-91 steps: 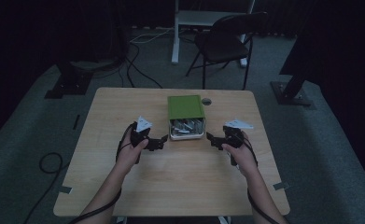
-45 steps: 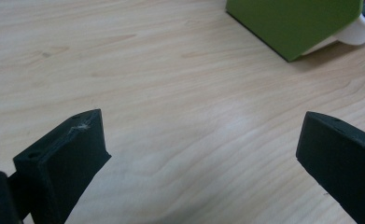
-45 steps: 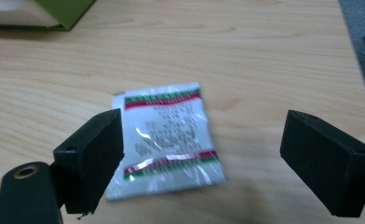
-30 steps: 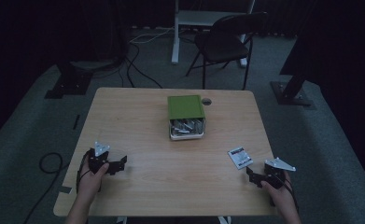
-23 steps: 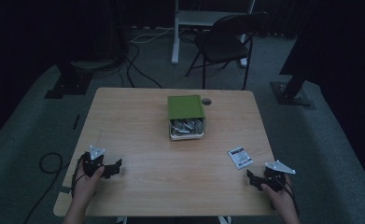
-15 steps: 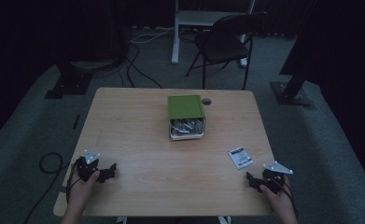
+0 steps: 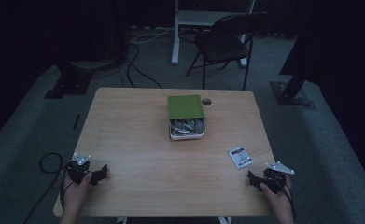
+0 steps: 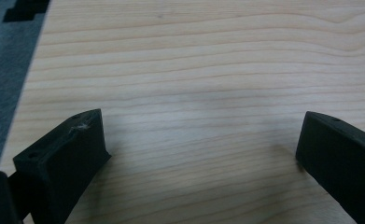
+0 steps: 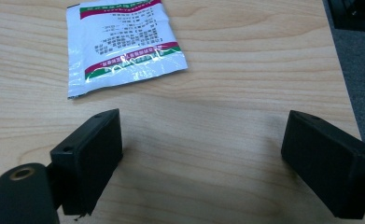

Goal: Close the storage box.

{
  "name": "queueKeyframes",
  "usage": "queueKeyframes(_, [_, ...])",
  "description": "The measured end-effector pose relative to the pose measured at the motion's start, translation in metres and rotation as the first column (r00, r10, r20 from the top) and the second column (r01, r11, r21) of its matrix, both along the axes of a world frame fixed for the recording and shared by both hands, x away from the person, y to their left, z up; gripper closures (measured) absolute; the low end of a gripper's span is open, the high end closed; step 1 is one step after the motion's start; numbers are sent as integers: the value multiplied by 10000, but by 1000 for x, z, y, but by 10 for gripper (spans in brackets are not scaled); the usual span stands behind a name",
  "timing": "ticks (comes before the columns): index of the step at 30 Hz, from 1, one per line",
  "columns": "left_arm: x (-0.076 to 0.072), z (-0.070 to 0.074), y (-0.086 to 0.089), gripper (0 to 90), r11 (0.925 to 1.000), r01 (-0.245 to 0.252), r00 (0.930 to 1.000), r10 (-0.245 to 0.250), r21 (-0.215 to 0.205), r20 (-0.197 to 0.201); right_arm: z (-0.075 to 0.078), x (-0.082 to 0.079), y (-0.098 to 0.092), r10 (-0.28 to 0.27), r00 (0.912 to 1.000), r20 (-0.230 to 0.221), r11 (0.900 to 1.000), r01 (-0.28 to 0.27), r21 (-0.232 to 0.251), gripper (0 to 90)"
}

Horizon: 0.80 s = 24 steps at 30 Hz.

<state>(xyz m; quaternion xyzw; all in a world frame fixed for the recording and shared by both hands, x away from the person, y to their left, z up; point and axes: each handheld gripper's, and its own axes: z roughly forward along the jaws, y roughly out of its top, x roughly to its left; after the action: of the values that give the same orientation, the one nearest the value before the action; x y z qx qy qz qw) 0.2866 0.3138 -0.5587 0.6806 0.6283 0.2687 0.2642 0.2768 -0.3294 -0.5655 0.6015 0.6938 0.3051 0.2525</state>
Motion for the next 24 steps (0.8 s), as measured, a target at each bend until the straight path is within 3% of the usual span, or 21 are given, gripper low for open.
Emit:
queueKeyframes(4, [-1,0,0,23,9990,-384,9992,381,-222,-123,0,0,0,-102,9999,2,9999,102,-6,121])
queueKeyframes(10, [-2,0,-1,23,9967,-774,9970,771,-239,-97,0,0,0,-145,9999,-3,9999,145,-2,120])
queueKeyframes(24, [-1,-1,-2,22,9951,-952,9954,950,-260,-77,0,0,0,-264,9997,-5,9997,264,9,120])
